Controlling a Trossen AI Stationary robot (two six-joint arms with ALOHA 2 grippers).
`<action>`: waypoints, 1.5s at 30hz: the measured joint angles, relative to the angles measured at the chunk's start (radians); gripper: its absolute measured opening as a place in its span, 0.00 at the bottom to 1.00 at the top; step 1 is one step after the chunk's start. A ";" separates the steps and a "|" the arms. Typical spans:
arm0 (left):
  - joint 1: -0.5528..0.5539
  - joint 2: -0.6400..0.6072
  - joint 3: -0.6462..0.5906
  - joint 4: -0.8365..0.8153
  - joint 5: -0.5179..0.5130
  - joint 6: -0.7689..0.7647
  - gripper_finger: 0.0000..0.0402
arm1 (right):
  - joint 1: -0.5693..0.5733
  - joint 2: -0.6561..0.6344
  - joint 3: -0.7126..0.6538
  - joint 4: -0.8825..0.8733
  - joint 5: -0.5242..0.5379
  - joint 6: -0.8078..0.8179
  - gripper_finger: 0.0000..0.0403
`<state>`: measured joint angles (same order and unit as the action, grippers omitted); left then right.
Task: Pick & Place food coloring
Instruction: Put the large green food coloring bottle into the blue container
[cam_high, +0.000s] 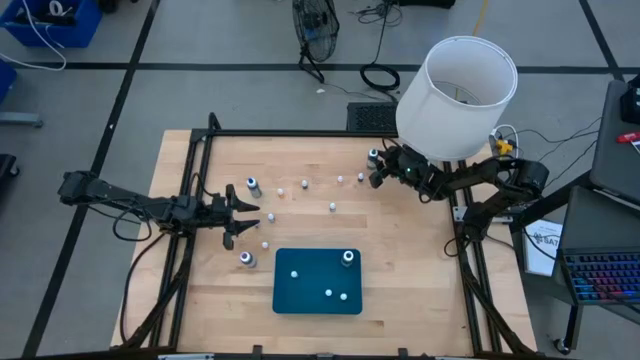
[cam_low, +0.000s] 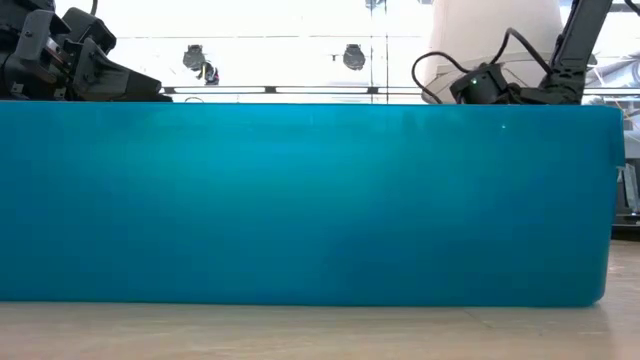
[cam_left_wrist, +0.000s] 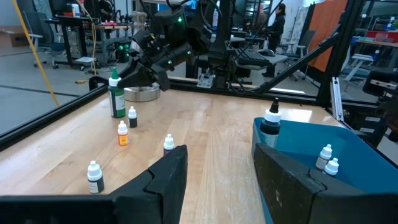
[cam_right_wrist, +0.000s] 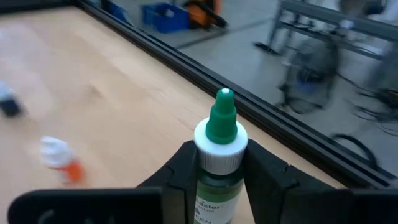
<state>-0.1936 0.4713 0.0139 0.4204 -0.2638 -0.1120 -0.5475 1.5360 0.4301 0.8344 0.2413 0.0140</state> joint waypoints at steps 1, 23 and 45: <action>0.000 0.000 0.000 0.000 0.000 0.000 0.46 | 0.006 0.000 0.000 0.012 -0.019 0.000 0.22; 0.000 0.000 0.000 0.000 0.000 0.000 0.46 | 0.361 -0.202 0.021 -0.001 0.100 -0.100 0.22; 0.000 0.000 0.000 0.000 0.000 0.000 0.46 | 0.851 -0.065 0.525 -0.526 0.094 -0.079 0.22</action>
<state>-0.1940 0.4709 0.0139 0.4202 -0.2642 -0.1120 0.3040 1.4706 0.9548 0.3080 0.3355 -0.0653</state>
